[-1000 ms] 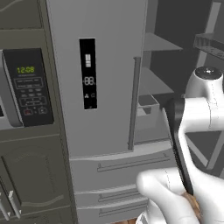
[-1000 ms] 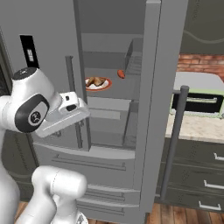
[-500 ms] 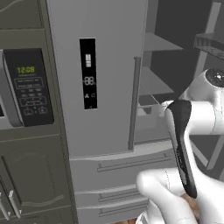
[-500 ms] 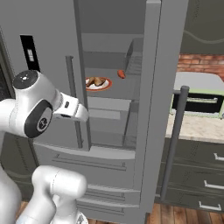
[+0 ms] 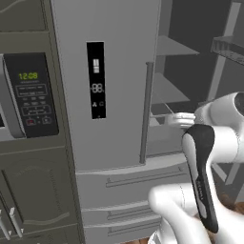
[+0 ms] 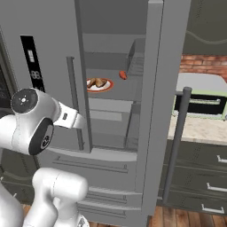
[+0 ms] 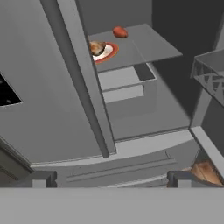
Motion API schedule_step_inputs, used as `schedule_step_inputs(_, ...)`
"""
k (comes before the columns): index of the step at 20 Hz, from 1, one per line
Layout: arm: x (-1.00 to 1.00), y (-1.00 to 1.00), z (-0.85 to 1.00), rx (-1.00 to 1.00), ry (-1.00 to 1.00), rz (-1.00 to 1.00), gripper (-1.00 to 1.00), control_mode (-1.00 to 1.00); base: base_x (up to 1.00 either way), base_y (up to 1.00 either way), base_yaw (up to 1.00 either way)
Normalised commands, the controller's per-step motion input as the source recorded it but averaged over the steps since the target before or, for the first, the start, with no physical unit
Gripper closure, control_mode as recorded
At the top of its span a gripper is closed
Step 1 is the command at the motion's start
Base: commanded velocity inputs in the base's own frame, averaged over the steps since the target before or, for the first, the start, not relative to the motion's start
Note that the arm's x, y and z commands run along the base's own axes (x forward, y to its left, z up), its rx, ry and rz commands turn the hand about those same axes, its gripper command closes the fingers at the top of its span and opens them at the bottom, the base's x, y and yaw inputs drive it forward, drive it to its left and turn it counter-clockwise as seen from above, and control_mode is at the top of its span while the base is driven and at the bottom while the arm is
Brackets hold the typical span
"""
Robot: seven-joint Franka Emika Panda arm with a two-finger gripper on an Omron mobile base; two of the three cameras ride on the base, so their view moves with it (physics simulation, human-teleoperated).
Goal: Retrieve the chicken drumstick from the fridge and place it on the saucepan with marinade on the stove.
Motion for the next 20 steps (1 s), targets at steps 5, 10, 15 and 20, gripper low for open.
schedule_step_inputs(5,0.0,0.5,0.44,-0.19,0.0,0.02,-1.0,-1.0,0.0,0.0,0.0)
schedule_step_inputs(10,0.4,0.36,0.02,-0.07,-0.01,0.0,-1.0,-1.0,0.0,0.0,0.0)
schedule_step_inputs(15,0.27,0.0,-0.01,-0.04,0.01,-0.03,-1.0,-1.0,0.0,0.0,0.0)
schedule_step_inputs(20,0.17,-0.01,0.0,0.0,-0.01,0.0,-1.0,-1.0,0.0,0.0,0.0)
